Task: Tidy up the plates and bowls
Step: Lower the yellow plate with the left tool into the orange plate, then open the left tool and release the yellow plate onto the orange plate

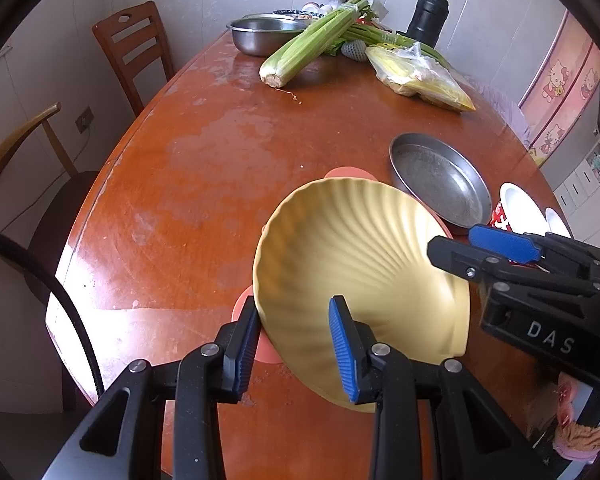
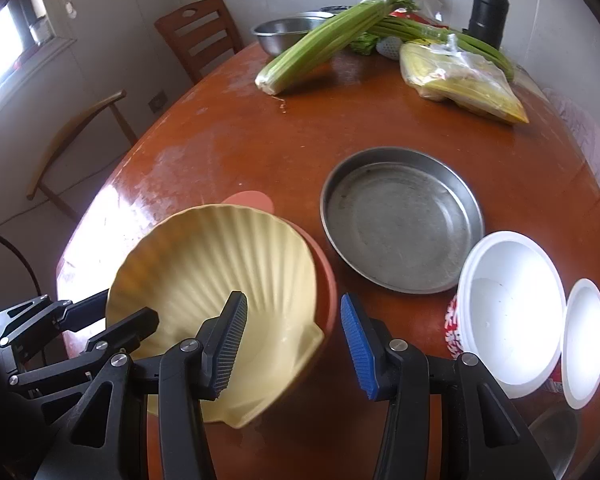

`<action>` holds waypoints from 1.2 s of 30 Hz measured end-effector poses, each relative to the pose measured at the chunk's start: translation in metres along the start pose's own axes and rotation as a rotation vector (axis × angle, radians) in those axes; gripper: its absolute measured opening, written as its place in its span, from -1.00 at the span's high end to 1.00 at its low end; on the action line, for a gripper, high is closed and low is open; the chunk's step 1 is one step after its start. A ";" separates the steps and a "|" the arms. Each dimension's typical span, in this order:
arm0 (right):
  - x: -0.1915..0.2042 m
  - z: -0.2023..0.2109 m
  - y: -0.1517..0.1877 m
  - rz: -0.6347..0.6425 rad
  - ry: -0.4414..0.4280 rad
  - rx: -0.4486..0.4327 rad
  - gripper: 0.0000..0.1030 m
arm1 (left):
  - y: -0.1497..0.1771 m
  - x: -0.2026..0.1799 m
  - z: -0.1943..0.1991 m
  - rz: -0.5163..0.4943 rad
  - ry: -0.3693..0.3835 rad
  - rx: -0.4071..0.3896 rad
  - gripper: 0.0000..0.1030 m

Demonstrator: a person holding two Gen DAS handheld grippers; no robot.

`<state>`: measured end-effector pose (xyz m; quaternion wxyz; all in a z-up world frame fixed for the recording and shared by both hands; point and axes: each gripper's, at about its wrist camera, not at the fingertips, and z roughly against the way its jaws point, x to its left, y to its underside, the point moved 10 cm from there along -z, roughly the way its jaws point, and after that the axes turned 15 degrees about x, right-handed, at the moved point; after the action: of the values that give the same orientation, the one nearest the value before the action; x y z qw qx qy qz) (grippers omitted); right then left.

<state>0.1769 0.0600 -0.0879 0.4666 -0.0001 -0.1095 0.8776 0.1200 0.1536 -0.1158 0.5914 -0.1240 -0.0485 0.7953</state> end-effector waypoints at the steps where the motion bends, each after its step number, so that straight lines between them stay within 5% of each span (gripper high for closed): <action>1: -0.002 0.001 0.001 -0.004 0.004 -0.002 0.00 | 0.000 0.001 -0.001 0.000 -0.008 0.003 0.32; 13: -0.010 -0.014 0.008 -0.043 -0.015 0.037 0.00 | 0.002 0.011 -0.002 0.020 -0.016 0.006 0.15; 36: 0.008 -0.036 0.011 -0.021 -0.030 0.073 -0.01 | -0.002 0.015 -0.018 0.036 0.055 0.043 0.10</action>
<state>0.1667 0.0674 -0.1239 0.4740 0.0313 -0.0844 0.8759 0.1227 0.1676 -0.1344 0.5807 -0.1342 -0.0130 0.8029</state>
